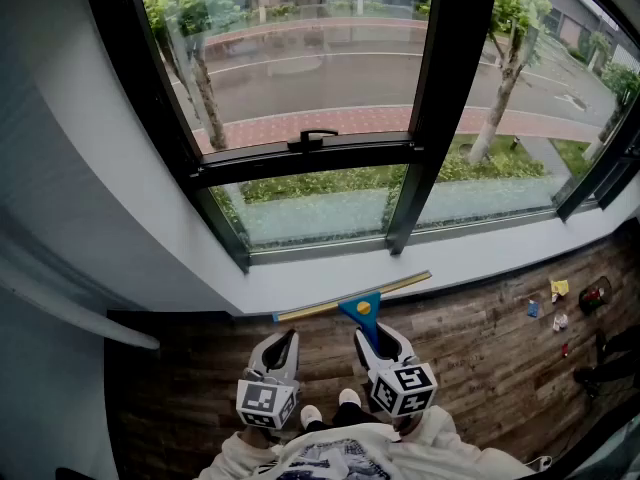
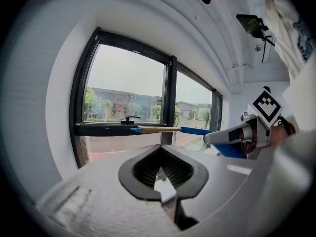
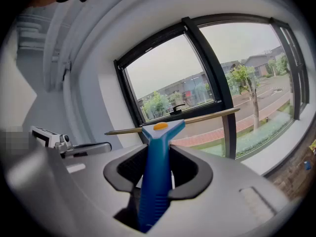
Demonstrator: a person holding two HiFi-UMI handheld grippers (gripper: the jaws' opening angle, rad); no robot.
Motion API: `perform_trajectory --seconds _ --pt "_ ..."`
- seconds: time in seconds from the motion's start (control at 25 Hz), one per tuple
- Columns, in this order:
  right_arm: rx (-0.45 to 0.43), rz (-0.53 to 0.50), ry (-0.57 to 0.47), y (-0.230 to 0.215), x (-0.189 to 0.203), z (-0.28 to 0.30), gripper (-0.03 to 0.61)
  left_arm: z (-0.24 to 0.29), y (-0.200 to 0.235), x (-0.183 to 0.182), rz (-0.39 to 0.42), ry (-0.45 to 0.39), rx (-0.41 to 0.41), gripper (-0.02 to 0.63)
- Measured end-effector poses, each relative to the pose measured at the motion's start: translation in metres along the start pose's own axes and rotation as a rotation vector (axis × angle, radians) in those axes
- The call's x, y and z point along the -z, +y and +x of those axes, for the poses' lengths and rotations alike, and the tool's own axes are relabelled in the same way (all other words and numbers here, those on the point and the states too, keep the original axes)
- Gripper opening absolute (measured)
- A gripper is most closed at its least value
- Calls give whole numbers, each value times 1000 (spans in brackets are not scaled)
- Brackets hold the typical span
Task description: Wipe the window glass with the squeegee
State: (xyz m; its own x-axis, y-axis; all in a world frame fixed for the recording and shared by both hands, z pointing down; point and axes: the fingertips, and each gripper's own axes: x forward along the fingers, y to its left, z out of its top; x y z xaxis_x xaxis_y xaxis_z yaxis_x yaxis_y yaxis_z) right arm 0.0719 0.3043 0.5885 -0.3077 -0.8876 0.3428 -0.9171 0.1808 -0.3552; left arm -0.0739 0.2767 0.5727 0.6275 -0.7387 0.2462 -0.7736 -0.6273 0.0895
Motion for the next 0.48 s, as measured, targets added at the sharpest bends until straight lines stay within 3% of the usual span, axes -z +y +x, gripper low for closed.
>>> perform_trajectory --seconds 0.48 --pt "10 30 -34 -41 -19 4 140 42 -19 -17 32 -13 19 2"
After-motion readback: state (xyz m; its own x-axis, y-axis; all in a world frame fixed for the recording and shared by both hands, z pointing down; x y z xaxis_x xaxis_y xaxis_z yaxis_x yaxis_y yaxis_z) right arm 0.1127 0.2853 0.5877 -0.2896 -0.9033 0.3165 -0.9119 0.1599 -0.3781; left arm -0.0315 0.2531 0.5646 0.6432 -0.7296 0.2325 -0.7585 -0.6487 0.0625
